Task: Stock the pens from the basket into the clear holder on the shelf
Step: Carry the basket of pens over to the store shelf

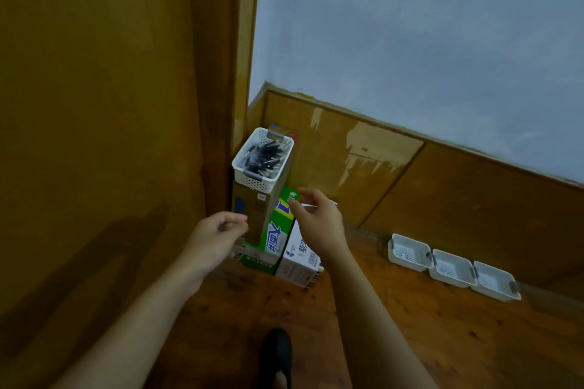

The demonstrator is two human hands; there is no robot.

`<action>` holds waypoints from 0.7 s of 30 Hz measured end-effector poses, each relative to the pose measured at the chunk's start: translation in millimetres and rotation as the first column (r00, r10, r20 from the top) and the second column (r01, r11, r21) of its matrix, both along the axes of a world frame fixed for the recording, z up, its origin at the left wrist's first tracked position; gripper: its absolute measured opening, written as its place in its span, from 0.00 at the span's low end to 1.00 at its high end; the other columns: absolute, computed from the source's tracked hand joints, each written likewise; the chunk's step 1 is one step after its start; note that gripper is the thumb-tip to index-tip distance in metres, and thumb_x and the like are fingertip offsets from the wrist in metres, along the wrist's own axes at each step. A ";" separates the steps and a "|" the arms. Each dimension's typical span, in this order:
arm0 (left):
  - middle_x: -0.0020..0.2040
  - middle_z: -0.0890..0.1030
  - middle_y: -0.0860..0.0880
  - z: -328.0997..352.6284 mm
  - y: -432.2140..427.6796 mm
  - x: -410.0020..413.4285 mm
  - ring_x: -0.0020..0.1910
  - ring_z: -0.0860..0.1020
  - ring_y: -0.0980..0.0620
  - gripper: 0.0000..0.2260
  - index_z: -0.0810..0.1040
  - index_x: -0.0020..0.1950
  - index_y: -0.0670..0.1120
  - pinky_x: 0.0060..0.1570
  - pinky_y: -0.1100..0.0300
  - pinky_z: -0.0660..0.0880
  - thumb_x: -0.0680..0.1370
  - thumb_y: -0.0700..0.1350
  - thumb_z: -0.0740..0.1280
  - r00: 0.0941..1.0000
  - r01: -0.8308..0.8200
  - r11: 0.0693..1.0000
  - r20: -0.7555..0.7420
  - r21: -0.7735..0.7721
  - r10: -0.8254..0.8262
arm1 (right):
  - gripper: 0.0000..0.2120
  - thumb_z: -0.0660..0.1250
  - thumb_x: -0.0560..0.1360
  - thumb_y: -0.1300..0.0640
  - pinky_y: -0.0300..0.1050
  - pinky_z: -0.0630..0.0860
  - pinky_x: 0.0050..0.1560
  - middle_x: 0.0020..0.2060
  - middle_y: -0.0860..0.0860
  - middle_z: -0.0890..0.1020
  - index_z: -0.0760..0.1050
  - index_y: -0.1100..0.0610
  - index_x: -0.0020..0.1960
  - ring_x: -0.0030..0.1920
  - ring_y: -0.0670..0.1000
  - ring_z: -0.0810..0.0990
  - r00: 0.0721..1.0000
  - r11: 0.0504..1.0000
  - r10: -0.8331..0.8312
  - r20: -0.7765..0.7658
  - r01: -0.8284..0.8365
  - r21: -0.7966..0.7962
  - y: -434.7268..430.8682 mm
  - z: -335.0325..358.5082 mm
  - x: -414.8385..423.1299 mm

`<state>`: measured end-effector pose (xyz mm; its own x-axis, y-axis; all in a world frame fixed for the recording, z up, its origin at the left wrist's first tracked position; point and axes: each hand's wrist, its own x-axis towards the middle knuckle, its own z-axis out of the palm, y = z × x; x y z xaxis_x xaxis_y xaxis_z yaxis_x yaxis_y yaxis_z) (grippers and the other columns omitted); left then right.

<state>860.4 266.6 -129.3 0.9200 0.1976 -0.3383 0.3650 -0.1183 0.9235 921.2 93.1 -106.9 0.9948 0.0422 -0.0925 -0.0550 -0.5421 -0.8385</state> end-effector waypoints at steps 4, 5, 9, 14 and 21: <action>0.53 0.81 0.49 -21.0 -11.1 68.6 0.51 0.79 0.52 0.07 0.78 0.57 0.49 0.44 0.60 0.77 0.80 0.44 0.63 0.990 -0.110 0.990 -0.099 -0.085 0.101 | 0.18 0.64 0.79 0.49 0.44 0.74 0.48 0.60 0.48 0.78 0.72 0.52 0.67 0.51 0.46 0.77 0.997 0.999 0.048 -0.061 -0.048 0.004 -10.4 -25.0 90.2; 0.53 0.81 0.49 -27.4 -11.7 88.4 0.52 0.80 0.52 0.08 0.78 0.58 0.48 0.44 0.59 0.77 0.80 0.44 0.63 0.981 -0.149 0.983 -0.139 -0.110 0.133 | 0.19 0.64 0.79 0.49 0.43 0.73 0.48 0.60 0.48 0.78 0.71 0.52 0.68 0.52 0.47 0.77 0.994 0.998 0.068 -0.089 -0.068 0.004 -10.7 -30.9 115.2; 0.56 0.80 0.47 -54.5 -19.1 169.6 0.54 0.78 0.49 0.09 0.76 0.60 0.47 0.47 0.55 0.76 0.81 0.43 0.61 0.903 -0.351 0.912 -0.335 -0.212 0.269 | 0.19 0.62 0.80 0.48 0.46 0.73 0.50 0.64 0.49 0.77 0.70 0.53 0.69 0.57 0.51 0.78 0.970 0.984 0.171 -0.174 -0.176 -0.015 -10.8 -56.0 227.4; 0.60 0.77 0.44 -82.8 -22.2 253.4 0.53 0.76 0.47 0.12 0.72 0.65 0.43 0.44 0.54 0.74 0.82 0.43 0.59 0.778 -0.560 0.754 -0.529 -0.342 0.338 | 0.20 0.60 0.82 0.50 0.51 0.73 0.62 0.68 0.52 0.74 0.68 0.54 0.71 0.63 0.54 0.75 0.926 0.950 0.288 -0.243 -0.308 -0.048 -0.5 -85.7 348.4; 0.52 0.76 0.42 -112.5 -9.2 330.8 0.44 0.74 0.47 0.12 0.73 0.60 0.40 0.45 0.52 0.72 0.78 0.42 0.65 0.673 -0.708 0.590 -0.624 -0.389 0.396 | 0.20 0.56 0.83 0.50 0.54 0.76 0.43 0.57 0.57 0.78 0.65 0.54 0.73 0.43 0.59 0.78 0.857 0.868 0.367 -0.361 -0.455 -0.200 33.5 -132.5 459.1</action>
<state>1191.2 257.4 -241.8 0.4071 0.2432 -0.8804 0.5272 0.7246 0.4439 1380.3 126.6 -239.4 0.8115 0.3707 -0.4517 -0.0014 -0.7718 -0.6359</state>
